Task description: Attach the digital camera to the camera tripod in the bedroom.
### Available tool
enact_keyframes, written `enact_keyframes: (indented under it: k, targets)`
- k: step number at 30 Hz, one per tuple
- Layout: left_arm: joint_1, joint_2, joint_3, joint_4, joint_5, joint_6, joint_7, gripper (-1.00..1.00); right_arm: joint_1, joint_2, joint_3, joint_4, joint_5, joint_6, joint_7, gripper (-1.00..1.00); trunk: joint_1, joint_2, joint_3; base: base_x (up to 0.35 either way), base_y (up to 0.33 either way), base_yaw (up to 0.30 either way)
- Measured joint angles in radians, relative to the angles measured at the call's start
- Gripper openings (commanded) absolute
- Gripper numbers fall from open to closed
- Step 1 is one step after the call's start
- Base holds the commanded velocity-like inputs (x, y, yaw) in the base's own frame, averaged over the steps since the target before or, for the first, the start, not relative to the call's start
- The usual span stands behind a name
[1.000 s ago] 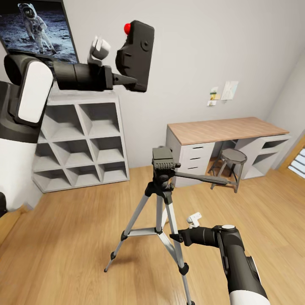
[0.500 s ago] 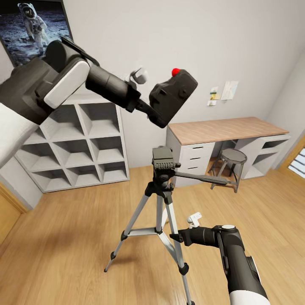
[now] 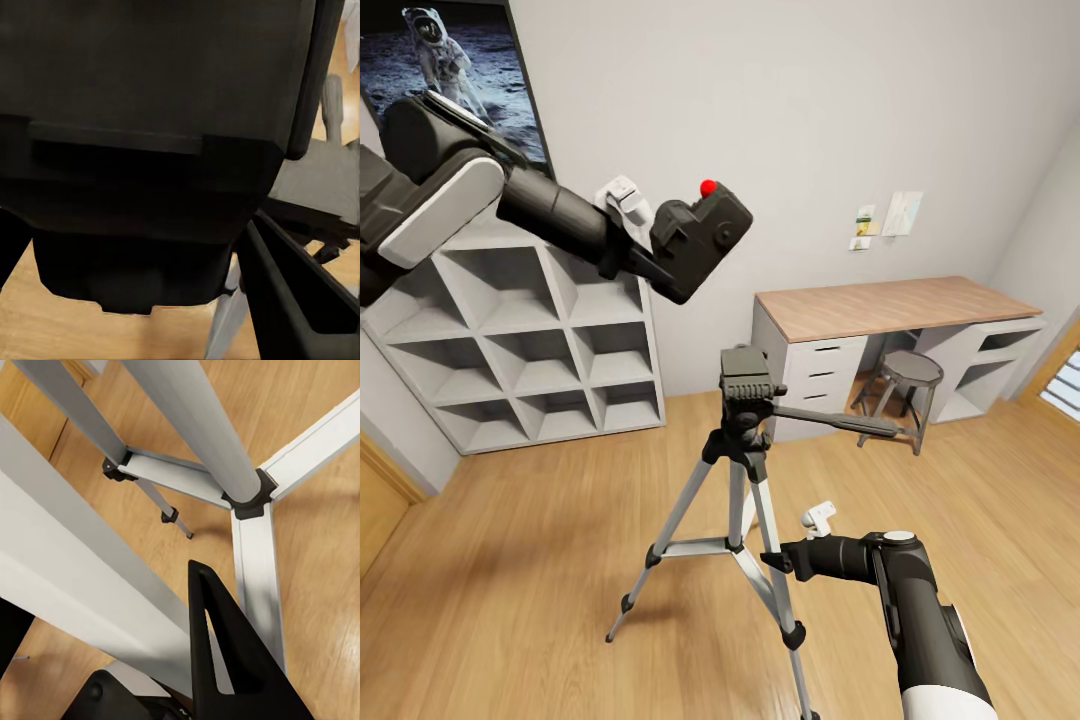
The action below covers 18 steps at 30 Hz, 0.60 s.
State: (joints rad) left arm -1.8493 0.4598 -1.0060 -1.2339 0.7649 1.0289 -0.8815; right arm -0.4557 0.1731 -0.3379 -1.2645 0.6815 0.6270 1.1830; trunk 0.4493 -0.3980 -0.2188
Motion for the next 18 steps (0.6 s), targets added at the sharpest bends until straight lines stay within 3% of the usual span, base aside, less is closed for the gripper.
enact_keyframes:
  k: [6, 10, 13, 18]
  targets:
    - [0.0, 0.005, 0.047, -0.017, -0.001, 0.001, 0.024, -1.0, 0.0, 0.0, 0.0, 0.0, 0.002, -0.001, 0.002, -1.0, 0.0, 0.0, 0.0, 0.0, 0.0, 0.0]
    - [0.0, -0.002, 0.059, -0.021, -0.001, 0.004, 0.022, -1.0, 0.0, 0.0, 0.0, 0.0, 0.0, 0.0, 0.0, -1.0, 0.0, 0.0, 0.0, 0.0, 0.0, 0.0]
    - [0.0, -0.026, 0.059, -0.019, 0.015, 0.011, -0.001, -1.0, 0.0, 0.0, 0.0, 0.0, 0.0, 0.0, 0.0, -1.0, 0.0, 0.0, 0.0, 0.0, 0.0, 0.0]
    - [-0.01, -0.031, 0.058, -0.005, 0.008, 0.01, -0.076, -1.0, 0.0, 0.0, 0.0, 0.0, 0.001, -0.001, 0.001, -1.0, 0.0, 0.0, 0.0, 0.0, 0.0, 0.0]
